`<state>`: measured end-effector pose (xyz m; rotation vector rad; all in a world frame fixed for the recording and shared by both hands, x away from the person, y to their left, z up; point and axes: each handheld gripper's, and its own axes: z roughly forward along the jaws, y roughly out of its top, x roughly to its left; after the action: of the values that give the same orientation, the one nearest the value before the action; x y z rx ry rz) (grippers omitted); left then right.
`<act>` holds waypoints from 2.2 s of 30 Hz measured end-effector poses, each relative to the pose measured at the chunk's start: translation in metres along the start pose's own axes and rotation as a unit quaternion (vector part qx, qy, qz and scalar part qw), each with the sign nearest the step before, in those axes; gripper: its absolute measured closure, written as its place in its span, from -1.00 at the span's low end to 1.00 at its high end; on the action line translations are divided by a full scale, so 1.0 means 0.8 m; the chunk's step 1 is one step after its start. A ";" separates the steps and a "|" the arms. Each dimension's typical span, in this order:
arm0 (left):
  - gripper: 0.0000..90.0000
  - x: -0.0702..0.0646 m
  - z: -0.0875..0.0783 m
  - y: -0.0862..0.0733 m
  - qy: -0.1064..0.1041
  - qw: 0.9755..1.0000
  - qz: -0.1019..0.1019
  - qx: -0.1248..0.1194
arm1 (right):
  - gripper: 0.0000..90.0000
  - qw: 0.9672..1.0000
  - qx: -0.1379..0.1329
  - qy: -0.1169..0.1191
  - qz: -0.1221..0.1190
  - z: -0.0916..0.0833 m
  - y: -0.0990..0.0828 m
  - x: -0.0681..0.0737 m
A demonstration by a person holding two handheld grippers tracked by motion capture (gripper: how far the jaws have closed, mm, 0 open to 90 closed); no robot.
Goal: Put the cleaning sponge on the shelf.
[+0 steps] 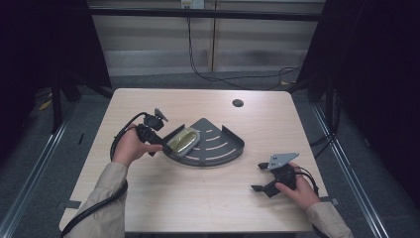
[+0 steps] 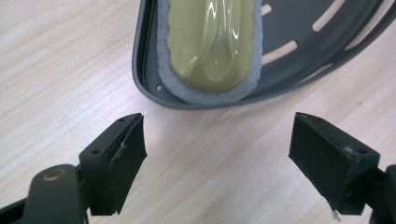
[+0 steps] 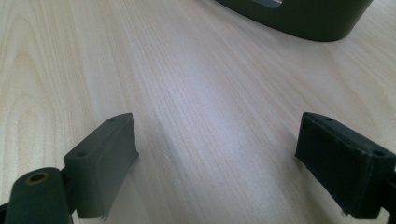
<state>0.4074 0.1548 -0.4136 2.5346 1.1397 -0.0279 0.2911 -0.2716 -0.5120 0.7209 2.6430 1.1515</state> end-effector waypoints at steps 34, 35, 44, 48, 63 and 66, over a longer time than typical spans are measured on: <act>-0.58 0.002 0.023 -0.074 -0.006 1.000 -0.005 -0.022 | -0.74 1.000 0.000 0.000 0.000 0.000 0.000 0.000; -0.58 0.003 0.023 -0.076 -0.005 1.000 -0.003 -0.021 | -0.74 1.000 0.000 0.000 0.000 0.000 0.000 0.000; -0.58 0.008 0.029 -0.093 -0.002 1.000 -0.001 -0.029 | -0.74 1.000 0.000 0.000 0.000 0.000 0.000 0.000; -0.58 0.008 0.033 -0.101 -0.002 0.999 -0.002 -0.032 | -0.74 1.000 0.000 0.000 0.000 0.000 0.000 0.000; -0.63 0.009 0.042 -0.131 0.007 0.999 0.016 -0.050 | -0.74 1.000 0.000 -0.001 0.000 0.000 0.000 0.000; -0.65 0.008 0.042 -0.135 0.007 0.998 0.026 -0.058 | -0.74 1.000 0.000 -0.001 0.000 0.000 0.000 0.000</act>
<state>0.3376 0.2141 -0.4805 2.4646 1.0493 0.0666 0.2911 -0.2715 -0.5121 0.7212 2.6416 1.1508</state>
